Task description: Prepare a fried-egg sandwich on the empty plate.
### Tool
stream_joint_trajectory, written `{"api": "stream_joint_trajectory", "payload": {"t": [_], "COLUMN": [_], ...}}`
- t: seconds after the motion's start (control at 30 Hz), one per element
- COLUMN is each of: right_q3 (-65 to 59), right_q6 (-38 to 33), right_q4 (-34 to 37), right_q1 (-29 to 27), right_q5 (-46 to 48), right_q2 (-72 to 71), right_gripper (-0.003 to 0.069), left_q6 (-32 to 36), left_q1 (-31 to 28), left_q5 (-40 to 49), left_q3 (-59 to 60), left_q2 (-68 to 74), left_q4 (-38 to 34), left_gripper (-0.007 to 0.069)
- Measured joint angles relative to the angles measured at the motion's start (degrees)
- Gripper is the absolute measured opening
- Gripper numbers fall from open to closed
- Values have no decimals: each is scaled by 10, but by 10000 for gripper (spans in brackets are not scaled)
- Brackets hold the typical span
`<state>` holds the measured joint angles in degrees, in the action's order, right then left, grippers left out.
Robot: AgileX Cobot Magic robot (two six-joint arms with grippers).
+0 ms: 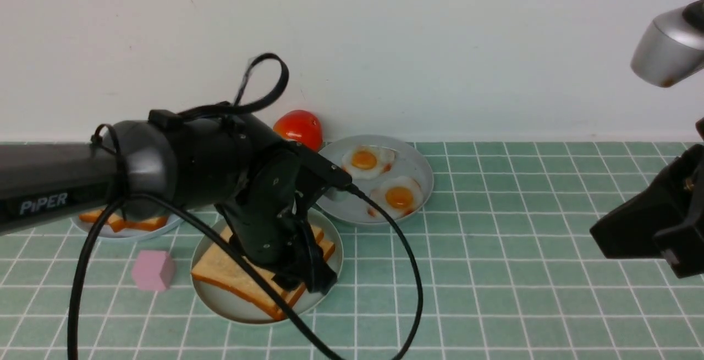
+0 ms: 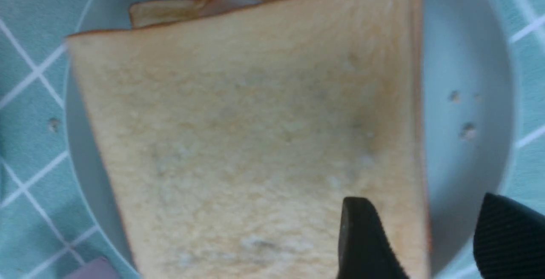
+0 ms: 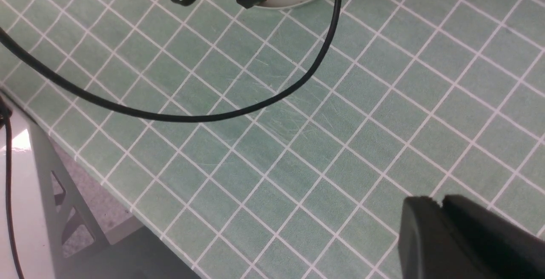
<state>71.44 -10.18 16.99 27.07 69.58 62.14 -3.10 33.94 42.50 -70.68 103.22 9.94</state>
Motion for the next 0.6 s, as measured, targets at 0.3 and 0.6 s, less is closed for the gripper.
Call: {"api": "stream_joint_trajectory", "payload": {"t": [0.3,0.6], "right_q3": [0,-17], "right_q6": [9,102], "right_q4": [-25,-109], "right_q1": [0,0], "right_q5": [3,18], "right_q2": [-22,-133], "right_gripper": [82,82], "left_q6": [0,-13], "left_q1": [0,0], "left_q5": [-2,-224], "left_q3": [15,290], "left_q2": [-205,-581], "left_q4": [-60,-123], "left_gripper": [70,-13]}}
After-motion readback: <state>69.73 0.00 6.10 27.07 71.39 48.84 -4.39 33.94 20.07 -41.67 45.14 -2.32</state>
